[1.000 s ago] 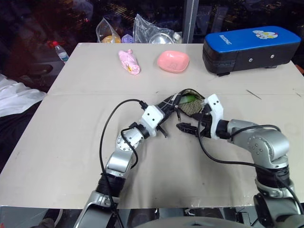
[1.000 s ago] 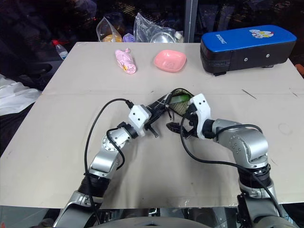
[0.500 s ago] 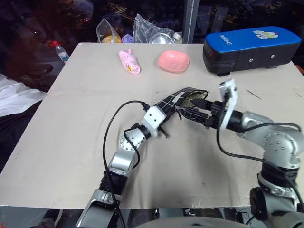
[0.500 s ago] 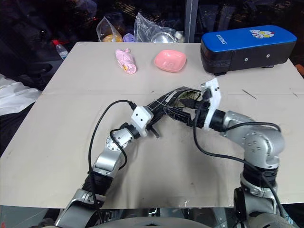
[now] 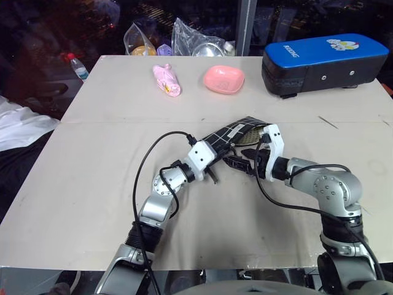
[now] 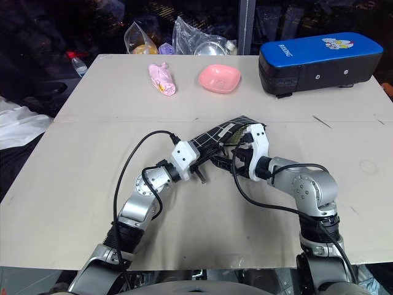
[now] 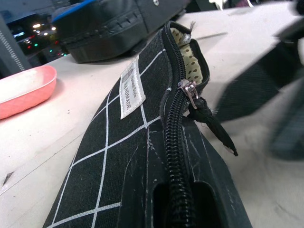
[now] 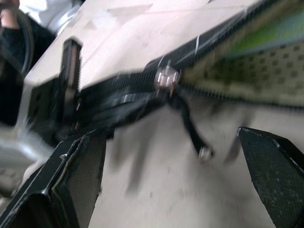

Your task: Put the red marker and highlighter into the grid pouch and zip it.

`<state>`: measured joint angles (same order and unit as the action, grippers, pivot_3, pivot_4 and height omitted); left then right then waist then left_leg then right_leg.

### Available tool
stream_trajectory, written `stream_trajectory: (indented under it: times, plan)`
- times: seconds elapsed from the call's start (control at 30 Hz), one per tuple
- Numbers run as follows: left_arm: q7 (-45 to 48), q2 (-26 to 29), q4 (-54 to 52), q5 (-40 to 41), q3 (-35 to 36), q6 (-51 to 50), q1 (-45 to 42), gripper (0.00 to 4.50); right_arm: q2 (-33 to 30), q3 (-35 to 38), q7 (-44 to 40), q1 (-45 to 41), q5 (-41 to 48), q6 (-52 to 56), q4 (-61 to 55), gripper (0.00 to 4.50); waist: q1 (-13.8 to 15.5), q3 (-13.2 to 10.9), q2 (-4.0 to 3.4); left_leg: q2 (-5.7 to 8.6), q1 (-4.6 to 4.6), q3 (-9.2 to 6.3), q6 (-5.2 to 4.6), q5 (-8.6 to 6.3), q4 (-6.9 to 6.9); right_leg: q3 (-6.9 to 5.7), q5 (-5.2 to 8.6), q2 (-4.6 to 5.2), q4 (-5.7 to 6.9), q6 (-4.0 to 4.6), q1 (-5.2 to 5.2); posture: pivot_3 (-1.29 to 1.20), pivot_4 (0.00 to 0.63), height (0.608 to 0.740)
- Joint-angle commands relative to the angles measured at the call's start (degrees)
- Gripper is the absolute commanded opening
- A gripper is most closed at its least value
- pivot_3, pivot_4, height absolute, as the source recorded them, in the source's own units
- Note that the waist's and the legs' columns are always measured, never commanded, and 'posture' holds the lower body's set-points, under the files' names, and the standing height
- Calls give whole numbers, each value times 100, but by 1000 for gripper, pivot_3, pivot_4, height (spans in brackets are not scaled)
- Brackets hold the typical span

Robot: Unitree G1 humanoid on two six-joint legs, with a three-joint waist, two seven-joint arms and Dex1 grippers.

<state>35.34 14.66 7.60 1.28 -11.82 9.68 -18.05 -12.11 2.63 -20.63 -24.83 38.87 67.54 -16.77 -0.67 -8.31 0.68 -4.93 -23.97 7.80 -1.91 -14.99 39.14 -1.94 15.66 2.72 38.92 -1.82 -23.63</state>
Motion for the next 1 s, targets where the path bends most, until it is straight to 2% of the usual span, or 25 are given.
stream_trajectory:
  times: [0.03, 0.13, 0.2, 0.27, 0.4, 0.47, 0.77, 1.0]
  plan:
    - [24, 25, -127, 3, -13, 151, 30, 0, 216, 68, 96, -189, 23, -242, 83, 4478, -4, 0, 0, 0, 0, 0, 0, 0, 0, 0, 0, 0, 0, 0, 0, 0, 150, 717]
    - [11, 39, -139, 2, -8, 158, 66, 0, 343, 123, 142, -257, 55, -278, 169, 4478, -7, 0, 0, -1, 0, -1, 0, 0, 0, -1, 0, 0, 1, 0, 0, 0, 150, 717]
    - [4, 41, -154, 1, -11, 159, 86, 0, 399, 149, 163, -270, 69, -298, 197, 3968, -6, 0, 0, -1, 0, -1, 0, 0, -1, -2, 0, 0, 1, 0, 0, 0, 150, 717]
    - [-8, 37, -166, -7, -18, 160, 102, 0, 469, 196, 184, -265, 110, -306, 220, 3194, -8, 0, 0, -2, 0, 0, 0, 0, -1, -1, 0, 0, 0, 0, 0, 0, 150, 717]
    - [-28, 46, -186, -13, -2, 156, 136, 0, 508, 197, 222, -235, 135, -303, 210, 1047, -9, 0, 0, -3, 0, -1, 0, 0, -1, -2, 0, 0, 1, 0, 0, 0, 150, 717]
    - [-41, 51, -195, -15, -2, 158, 155, 0, 487, 199, 228, -212, 145, -303, 207, 149, -11, 0, 0, -3, 0, -1, 0, 0, -1, -2, 0, 0, 1, 0, 0, 0, 150, 717]
    - [-103, 82, -233, -18, 27, 139, 202, 0, 272, 302, 203, -161, 168, -318, 249, 66, -11, 0, 0, -3, 0, -1, -1, -1, -2, -2, 0, 0, 0, 0, 0, 0, 150, 717]
    - [-150, 102, -275, -26, 50, 124, 247, 0, -122, 543, 172, -226, 148, -487, 484, 66, -10, 0, 0, -3, 0, -1, -1, -1, -2, -2, 0, 0, 0, 0, 0, 0, 150, 717]
